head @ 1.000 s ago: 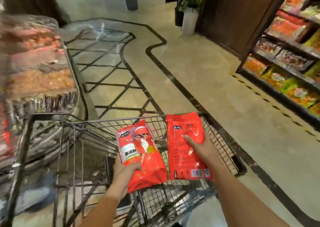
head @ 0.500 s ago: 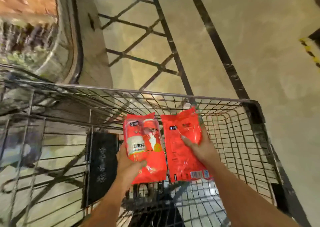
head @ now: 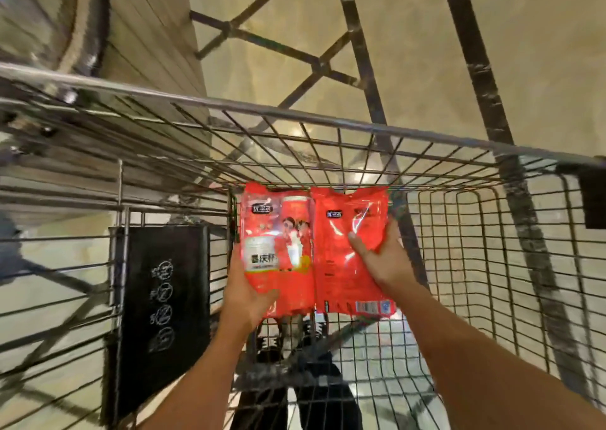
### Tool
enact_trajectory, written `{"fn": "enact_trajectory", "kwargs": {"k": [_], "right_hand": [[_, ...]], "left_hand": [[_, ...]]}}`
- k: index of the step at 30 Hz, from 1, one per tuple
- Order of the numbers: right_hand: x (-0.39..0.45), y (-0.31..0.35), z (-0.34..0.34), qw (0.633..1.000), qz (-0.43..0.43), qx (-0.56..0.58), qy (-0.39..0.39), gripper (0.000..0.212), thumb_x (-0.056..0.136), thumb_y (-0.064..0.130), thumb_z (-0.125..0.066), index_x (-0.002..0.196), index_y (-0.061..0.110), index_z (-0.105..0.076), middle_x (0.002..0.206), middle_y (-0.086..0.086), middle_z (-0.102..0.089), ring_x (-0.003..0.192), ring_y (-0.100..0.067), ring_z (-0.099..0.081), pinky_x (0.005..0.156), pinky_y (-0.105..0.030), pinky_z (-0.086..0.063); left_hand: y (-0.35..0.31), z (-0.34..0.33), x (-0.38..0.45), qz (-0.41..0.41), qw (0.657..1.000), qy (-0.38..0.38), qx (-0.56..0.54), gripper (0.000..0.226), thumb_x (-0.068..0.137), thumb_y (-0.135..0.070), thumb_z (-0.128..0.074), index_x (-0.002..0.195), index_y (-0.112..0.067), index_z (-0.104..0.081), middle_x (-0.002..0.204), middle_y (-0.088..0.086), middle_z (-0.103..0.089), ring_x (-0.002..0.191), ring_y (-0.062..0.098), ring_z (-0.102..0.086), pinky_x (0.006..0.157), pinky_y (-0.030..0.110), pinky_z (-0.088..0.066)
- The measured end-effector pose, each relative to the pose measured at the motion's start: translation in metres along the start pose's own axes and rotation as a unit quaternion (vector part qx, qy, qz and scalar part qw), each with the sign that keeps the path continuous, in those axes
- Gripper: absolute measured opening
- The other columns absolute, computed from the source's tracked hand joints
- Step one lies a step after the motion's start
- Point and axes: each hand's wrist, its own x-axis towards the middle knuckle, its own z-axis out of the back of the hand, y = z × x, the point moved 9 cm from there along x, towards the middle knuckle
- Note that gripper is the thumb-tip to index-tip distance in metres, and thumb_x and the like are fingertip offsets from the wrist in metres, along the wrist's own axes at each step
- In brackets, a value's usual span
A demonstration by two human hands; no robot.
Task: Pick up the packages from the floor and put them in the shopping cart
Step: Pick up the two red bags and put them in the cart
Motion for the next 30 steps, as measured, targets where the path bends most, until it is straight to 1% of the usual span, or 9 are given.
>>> {"fn": "enact_trajectory", "kwargs": {"k": [4,6,9,12,15,18,21,25,30], "right_hand": [[-0.010,0.021,0.001,0.991,-0.028,-0.127,0.012,0.108,0.087,0.081,-0.052,0.165,0.022,-0.005,0.163,-0.026,-0.027,0.149,-0.050,-0.029,0.120,-0.061,-0.030],[-0.026,0.041,0.014,0.982,-0.029,-0.189,-0.004,0.107,0.092,0.078,-0.046,0.166,0.015,0.000,0.168,-0.027,-0.012,0.154,-0.049,-0.017,0.121,-0.060,-0.027],[-0.059,0.088,0.033,0.955,0.052,-0.292,-0.030,0.101,0.096,0.078,-0.034,0.166,0.016,0.003,0.173,-0.019,-0.005,0.158,-0.042,-0.013,0.122,-0.057,-0.027],[-0.103,0.144,0.044,0.922,0.166,-0.347,-0.038,0.090,0.098,0.076,-0.031,0.167,0.022,-0.008,0.173,-0.011,-0.014,0.159,-0.034,-0.014,0.123,-0.055,-0.023],[-0.159,0.202,0.047,0.887,0.266,-0.374,-0.047,0.082,0.100,0.072,-0.035,0.166,0.027,-0.016,0.171,-0.007,-0.022,0.159,-0.030,-0.016,0.121,-0.054,-0.026],[-0.223,0.262,0.048,0.854,0.343,-0.386,-0.068,0.084,0.095,0.075,-0.025,0.164,0.028,-0.018,0.168,-0.007,-0.030,0.154,-0.030,-0.028,0.115,-0.049,-0.037],[-0.293,0.319,0.044,0.807,0.429,-0.396,-0.089,0.087,0.093,0.077,-0.015,0.165,0.028,-0.018,0.170,-0.008,-0.026,0.154,-0.032,-0.028,0.115,-0.049,-0.036],[-0.391,0.389,0.027,0.740,0.523,-0.414,-0.083,0.092,0.087,0.082,-0.006,0.166,0.034,-0.011,0.174,-0.004,-0.017,0.160,-0.029,-0.014,0.122,-0.053,-0.026],[-0.524,0.465,-0.017,0.658,0.630,-0.400,-0.096,0.081,0.098,0.077,-0.028,0.166,0.035,-0.012,0.174,-0.001,-0.016,0.160,-0.030,-0.012,0.124,-0.054,-0.025]], "left_hand": [[-0.026,0.021,-0.003,-0.034,0.989,-0.044,0.141,0.079,0.087,-0.008,-0.074,0.154,-0.030,-0.037,0.126,-0.001,-0.069,0.110,0.020,-0.070,0.085,0.032,-0.054],[-0.048,0.028,-0.008,-0.088,0.976,-0.039,0.196,0.079,0.092,-0.031,-0.071,0.160,-0.032,-0.033,0.150,-0.001,-0.057,0.134,0.022,-0.057,0.105,0.043,-0.052],[-0.097,0.041,-0.030,-0.170,0.923,-0.033,0.344,0.086,0.092,-0.041,-0.067,0.166,-0.023,-0.027,0.169,0.005,-0.034,0.155,0.027,-0.033,0.123,0.050,-0.035],[-0.157,0.072,-0.066,-0.204,0.874,-0.067,0.435,0.080,0.101,-0.052,-0.052,0.168,-0.024,-0.017,0.175,0.003,-0.018,0.161,0.025,-0.017,0.129,0.049,-0.020],[-0.203,0.115,-0.108,-0.226,0.844,-0.119,0.471,0.079,0.102,-0.059,-0.045,0.168,-0.027,-0.016,0.175,0.003,-0.016,0.162,0.025,-0.012,0.130,0.048,-0.009],[-0.237,0.174,-0.160,-0.236,0.824,-0.197,0.476,0.080,0.098,-0.062,-0.044,0.167,-0.028,-0.025,0.173,0.004,-0.023,0.160,0.027,-0.021,0.129,0.052,-0.013],[-0.261,0.237,-0.217,-0.228,0.798,-0.268,0.490,0.083,0.090,-0.065,-0.039,0.162,-0.023,-0.040,0.168,0.008,-0.037,0.155,0.030,-0.034,0.126,0.055,-0.024],[-0.267,0.331,-0.304,-0.213,0.794,-0.375,0.428,0.084,0.089,-0.066,-0.041,0.157,-0.019,-0.049,0.161,0.011,-0.048,0.149,0.032,-0.044,0.122,0.057,-0.029],[-0.223,0.454,-0.425,-0.108,0.770,-0.484,0.402,0.081,0.097,-0.068,-0.038,0.167,-0.029,-0.026,0.172,0.002,-0.028,0.160,0.024,-0.021,0.128,0.049,-0.015]]}}
